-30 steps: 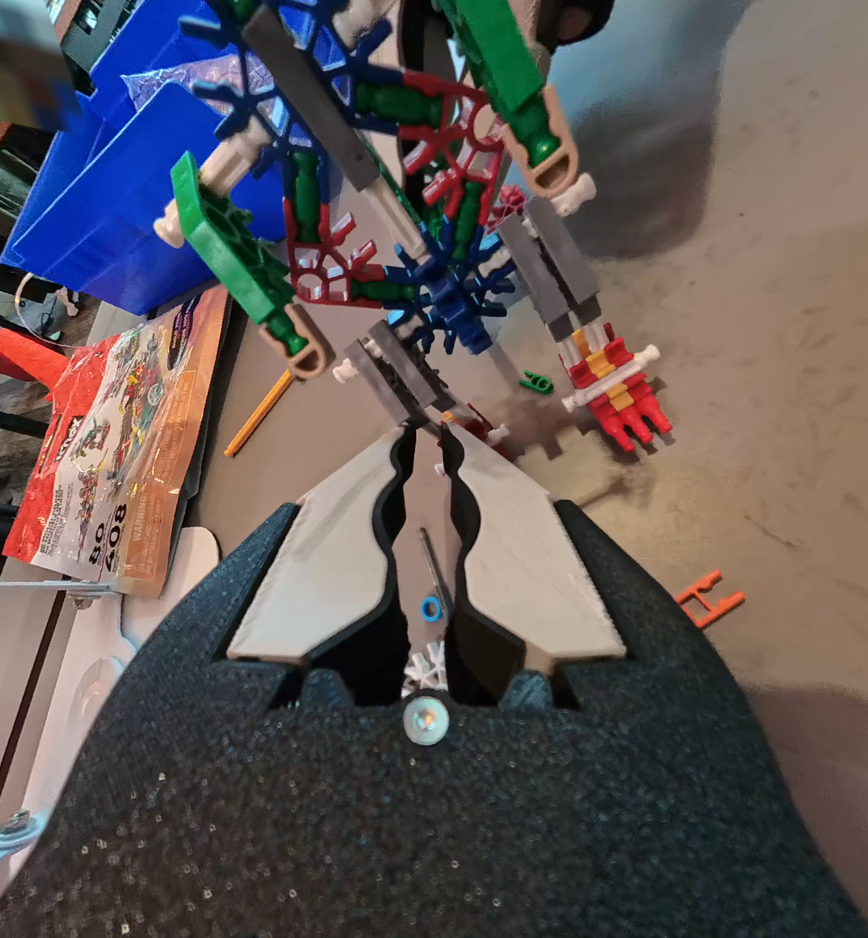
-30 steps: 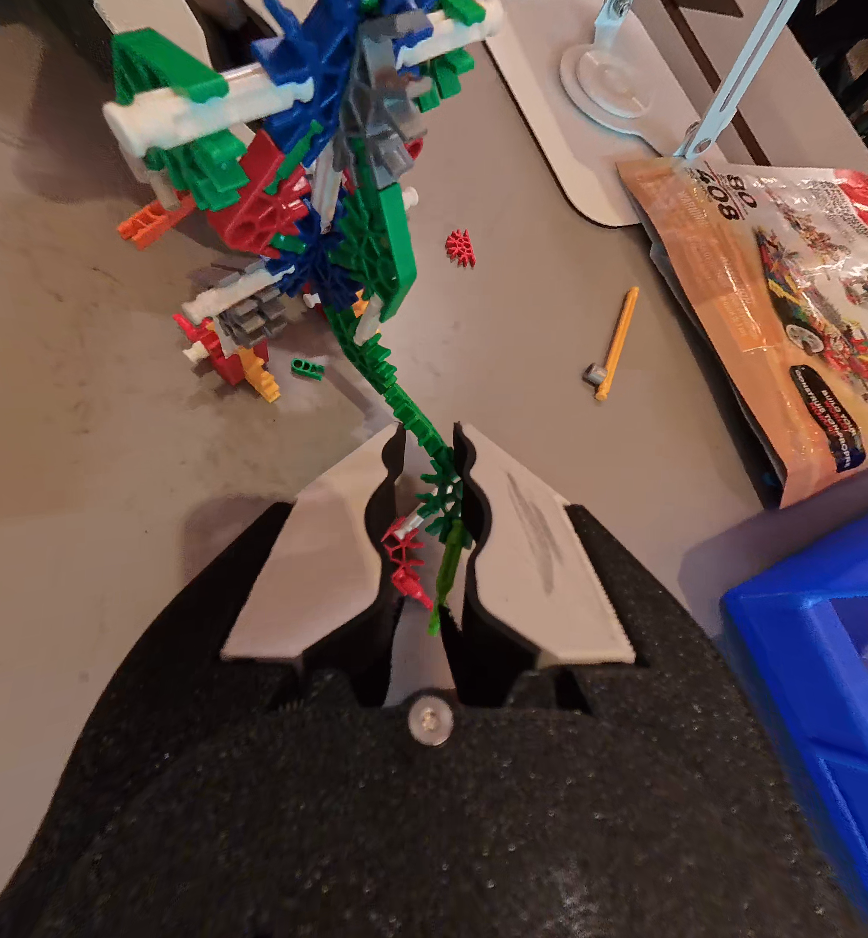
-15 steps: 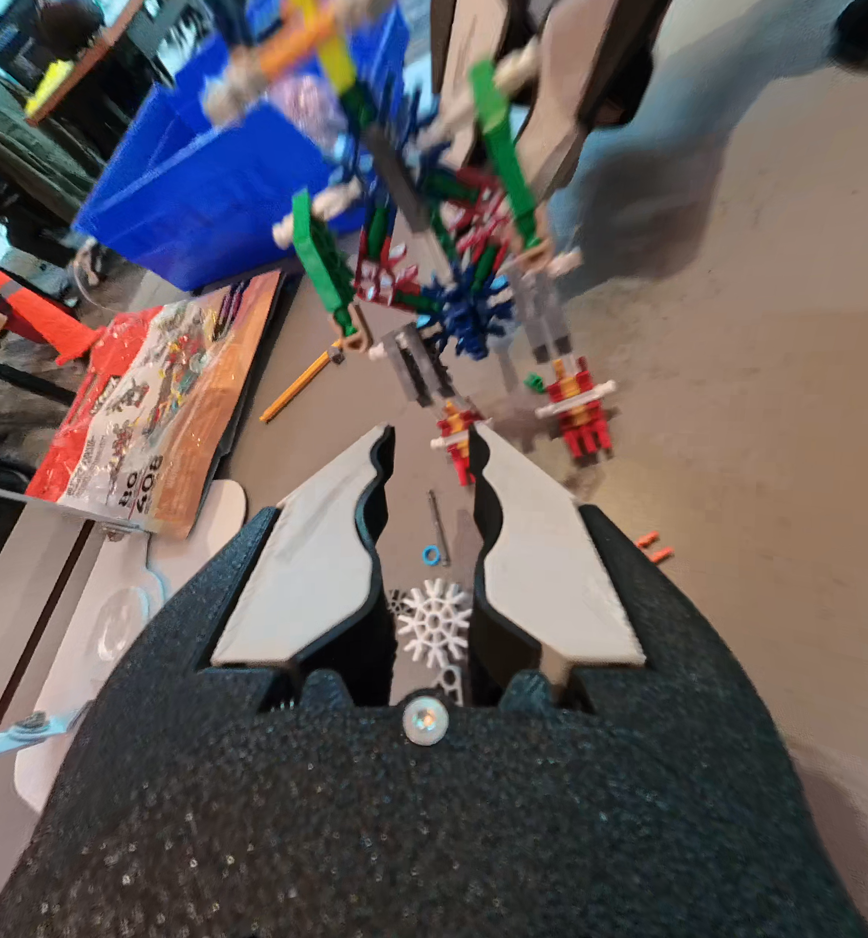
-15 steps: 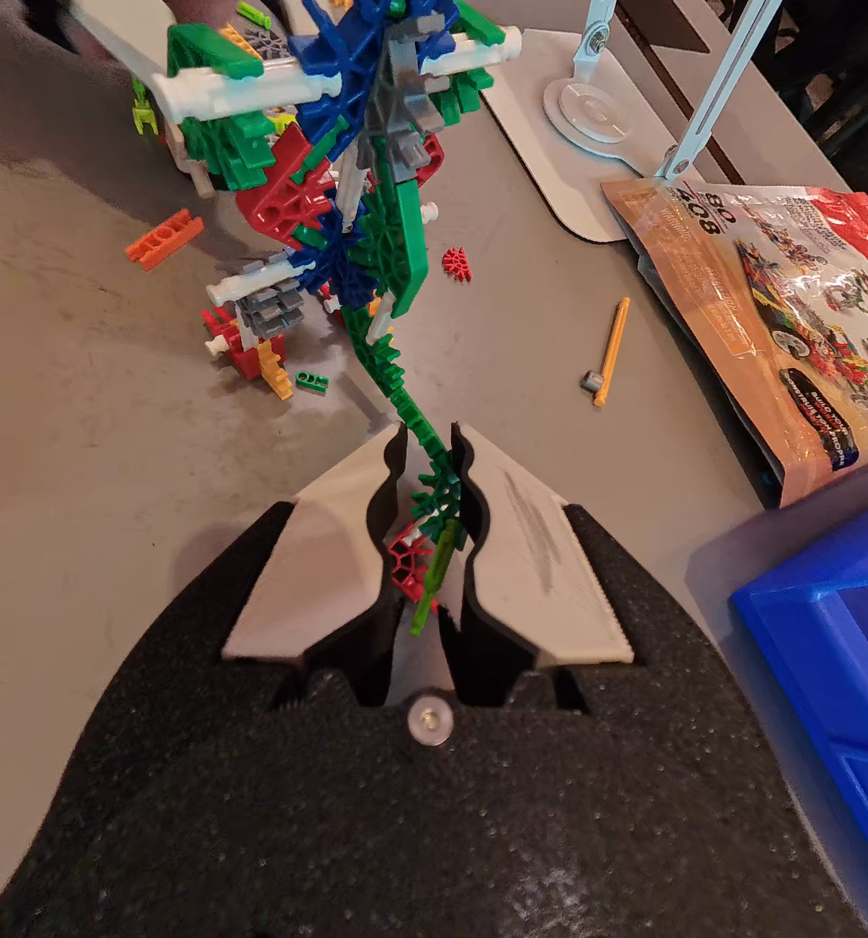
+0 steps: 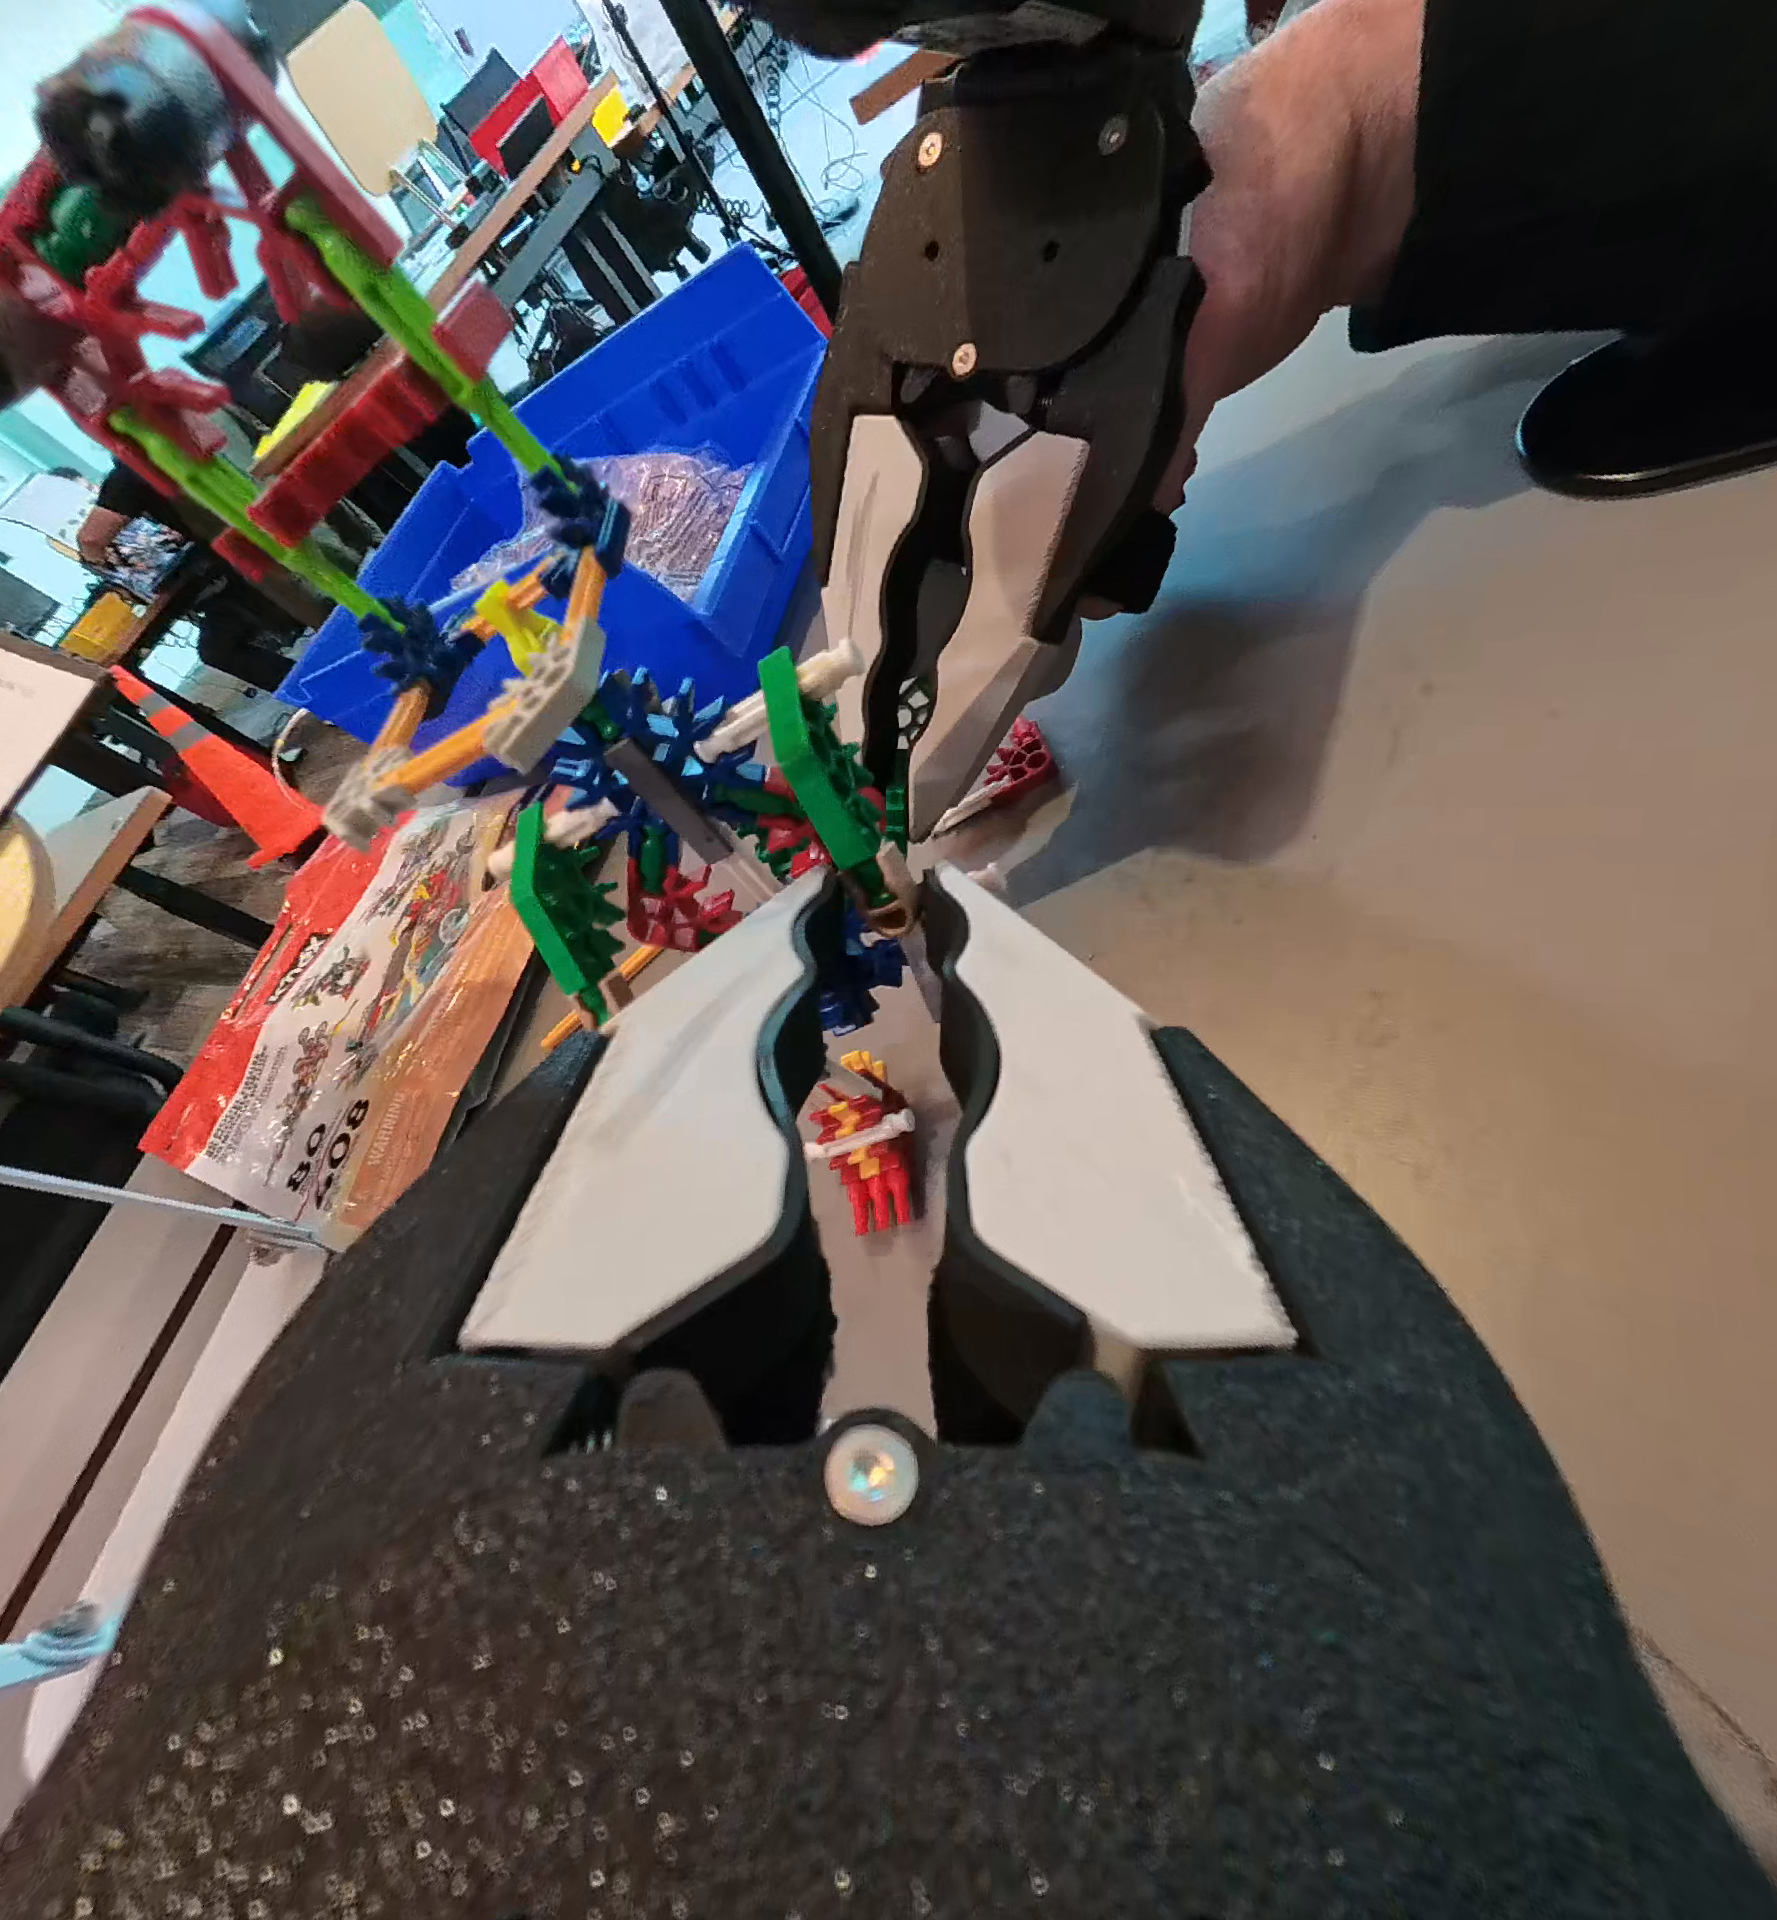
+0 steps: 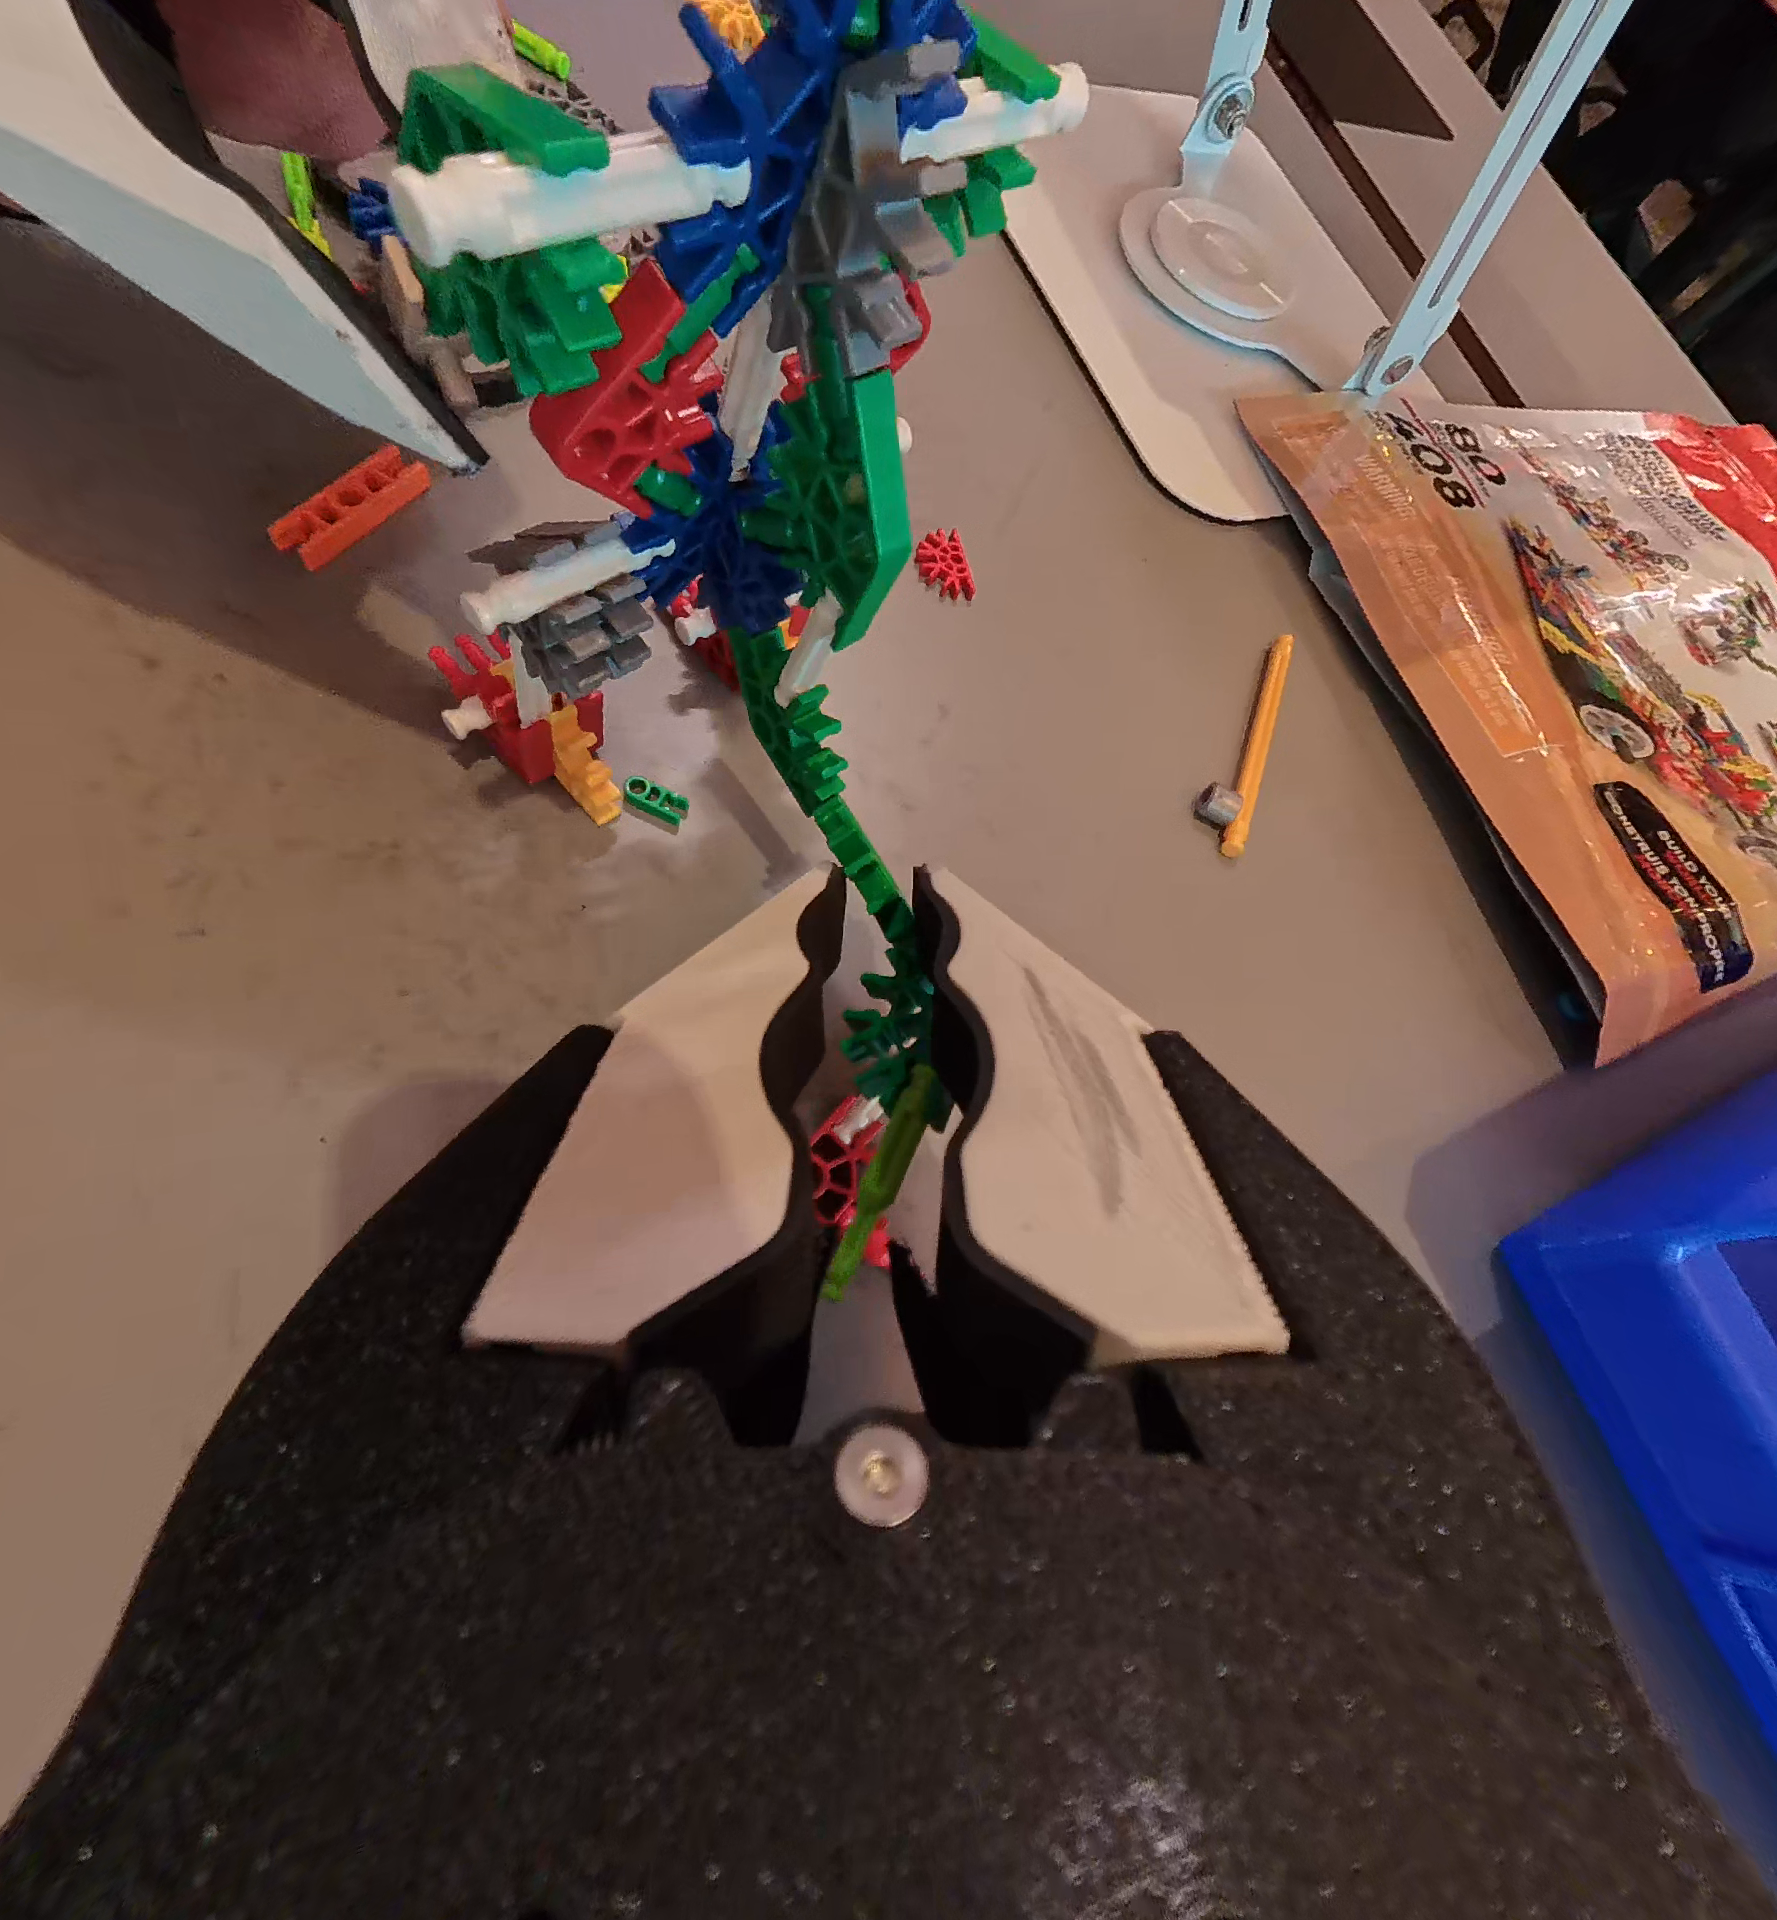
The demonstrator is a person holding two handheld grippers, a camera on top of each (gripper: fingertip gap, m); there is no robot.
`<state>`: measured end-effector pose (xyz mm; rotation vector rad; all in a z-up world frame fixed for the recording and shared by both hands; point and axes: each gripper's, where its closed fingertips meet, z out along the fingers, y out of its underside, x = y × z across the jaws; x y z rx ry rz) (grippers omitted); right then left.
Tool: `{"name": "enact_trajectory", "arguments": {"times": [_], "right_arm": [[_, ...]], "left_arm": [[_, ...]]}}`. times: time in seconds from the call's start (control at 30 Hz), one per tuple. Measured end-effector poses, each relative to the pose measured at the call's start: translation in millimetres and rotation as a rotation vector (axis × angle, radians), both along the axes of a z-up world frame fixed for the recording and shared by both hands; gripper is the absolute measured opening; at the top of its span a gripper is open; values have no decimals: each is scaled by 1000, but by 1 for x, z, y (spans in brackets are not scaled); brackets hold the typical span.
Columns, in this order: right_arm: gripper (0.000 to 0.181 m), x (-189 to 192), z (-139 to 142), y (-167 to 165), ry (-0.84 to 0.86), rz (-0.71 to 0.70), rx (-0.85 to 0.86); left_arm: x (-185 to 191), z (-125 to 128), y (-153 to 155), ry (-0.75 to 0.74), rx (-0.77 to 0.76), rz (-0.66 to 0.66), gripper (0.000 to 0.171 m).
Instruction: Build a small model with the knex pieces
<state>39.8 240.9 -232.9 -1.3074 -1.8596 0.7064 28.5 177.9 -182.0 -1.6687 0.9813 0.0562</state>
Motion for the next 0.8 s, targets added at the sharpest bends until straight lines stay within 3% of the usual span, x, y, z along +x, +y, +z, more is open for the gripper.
{"name": "enact_trajectory", "arguments": {"times": [0.23, 0.6, 0.8], "right_arm": [[10, 1, 3, 0, -2, -4, 0], [9, 5, 0, -1, -35, 4, -12], [8, 6, -2, -3, -57, 10, -36]], "left_arm": [[-9, 3, -3, 128, -41, -3, 12], [-18, 18, -9, 564, -149, -20, 13], [-21, 35, -7, 562, -136, 4, 14]]}}
